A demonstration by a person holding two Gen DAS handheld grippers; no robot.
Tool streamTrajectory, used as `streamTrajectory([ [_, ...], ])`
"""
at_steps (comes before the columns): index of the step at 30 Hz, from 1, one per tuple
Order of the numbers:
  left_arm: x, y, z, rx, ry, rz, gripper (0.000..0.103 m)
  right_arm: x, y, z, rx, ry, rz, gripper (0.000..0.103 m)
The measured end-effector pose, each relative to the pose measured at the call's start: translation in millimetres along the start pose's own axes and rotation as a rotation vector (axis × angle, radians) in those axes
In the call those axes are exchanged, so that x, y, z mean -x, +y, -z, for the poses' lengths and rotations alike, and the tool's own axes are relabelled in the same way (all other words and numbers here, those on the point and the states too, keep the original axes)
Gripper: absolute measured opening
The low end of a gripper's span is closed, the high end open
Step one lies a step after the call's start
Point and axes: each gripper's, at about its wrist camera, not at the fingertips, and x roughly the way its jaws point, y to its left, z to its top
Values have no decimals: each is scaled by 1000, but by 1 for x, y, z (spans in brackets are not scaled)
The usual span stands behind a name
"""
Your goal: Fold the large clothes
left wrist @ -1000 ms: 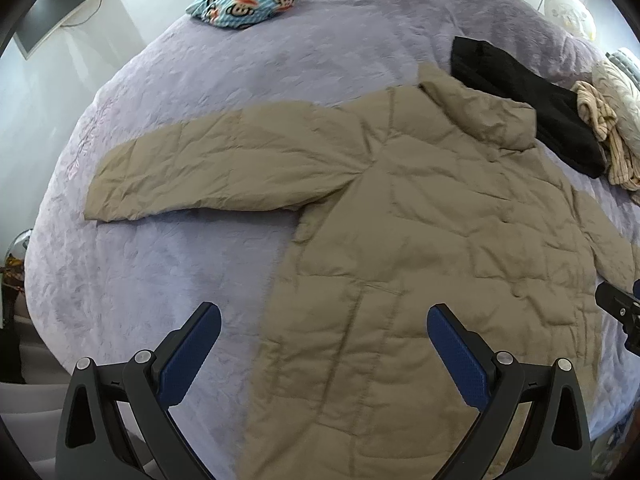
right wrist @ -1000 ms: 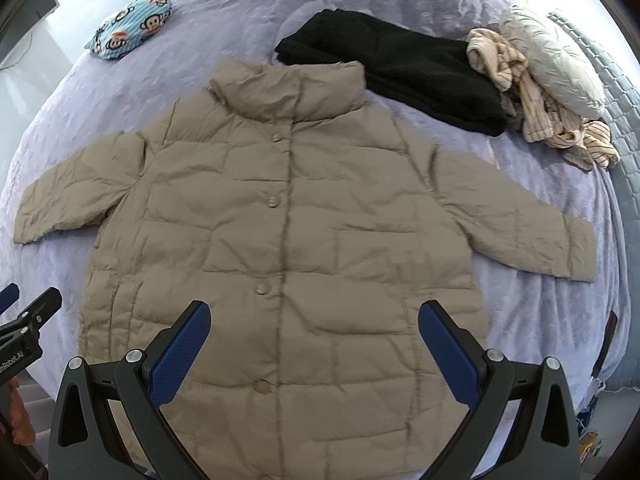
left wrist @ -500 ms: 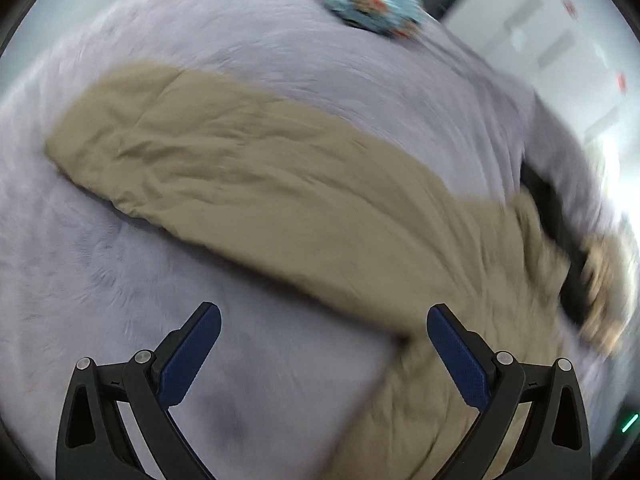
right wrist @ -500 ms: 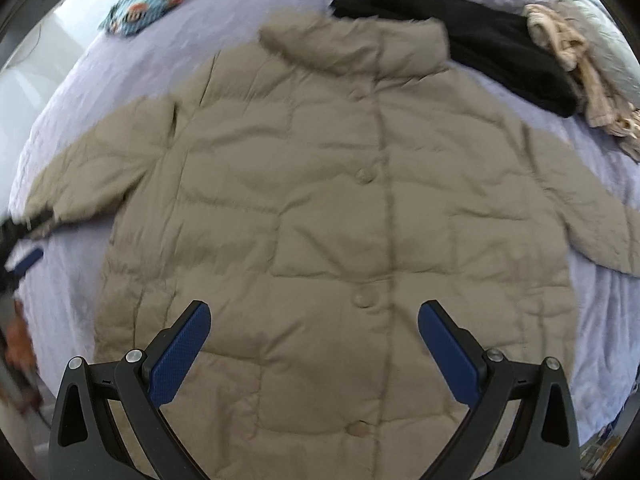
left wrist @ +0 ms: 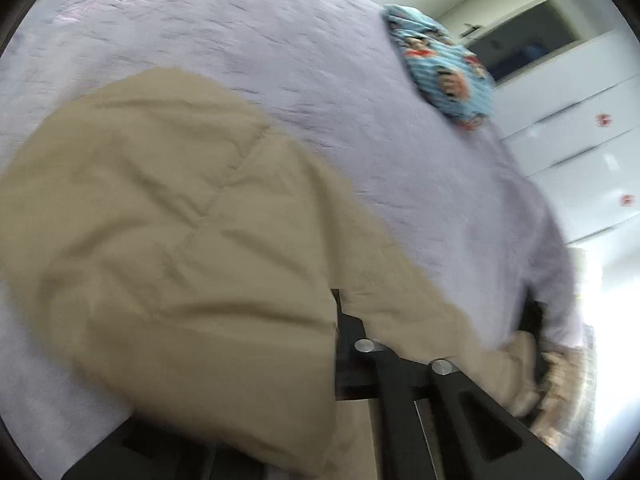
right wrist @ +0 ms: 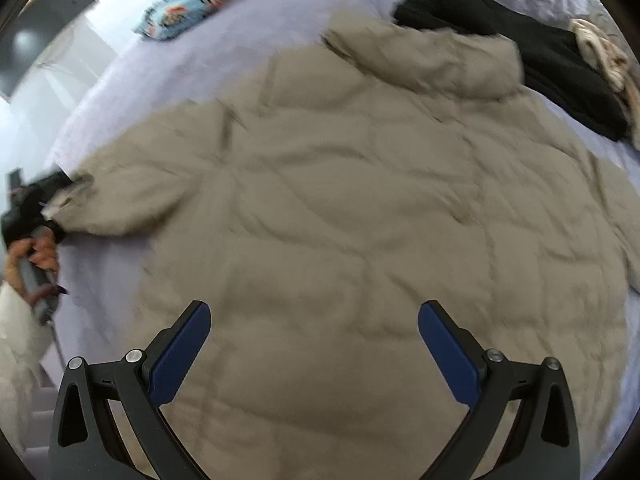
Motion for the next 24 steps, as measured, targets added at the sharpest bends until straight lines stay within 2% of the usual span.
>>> streamTrajectory([
  [3, 24, -28, 1, -142, -67, -32, 5, -10, 12, -17, -12, -16, -115, 103],
  [7, 58, -67, 5, -282, -123, -9, 5, -28, 38, -42, -15, -3, -128, 103],
  [8, 67, -78, 6, -315, -136, 4, 5, -31, 43, -49, -42, -31, -161, 96],
  [9, 77, -89, 11, -352, -148, 16, 5, -32, 45, -53, -69, -50, -195, 87],
  [10, 83, -97, 14, -383, -154, 22, 5, -39, 51, -59, -102, -71, -240, 61],
  [11, 87, -106, 17, -404, -157, 27, 5, -46, 51, -65, -115, -69, -257, 46],
  [12, 94, -118, 21, -441, -162, 36, 5, -56, 57, -70, -130, -57, -282, 25],
  [13, 96, -129, 24, -460, -162, 42, 5, -69, 63, -74, -153, -40, -329, 18],
  [17, 112, -171, 51, -559, -151, 100, 5, -114, 83, -74, -178, 34, -450, 14],
  [21, 100, -224, 94, -653, -79, 152, 5, -139, 91, -68, -164, 81, -494, 14],
  [24, 87, -263, 131, -714, -33, 190, 5, -146, 84, -69, -189, 138, -570, 14],
])
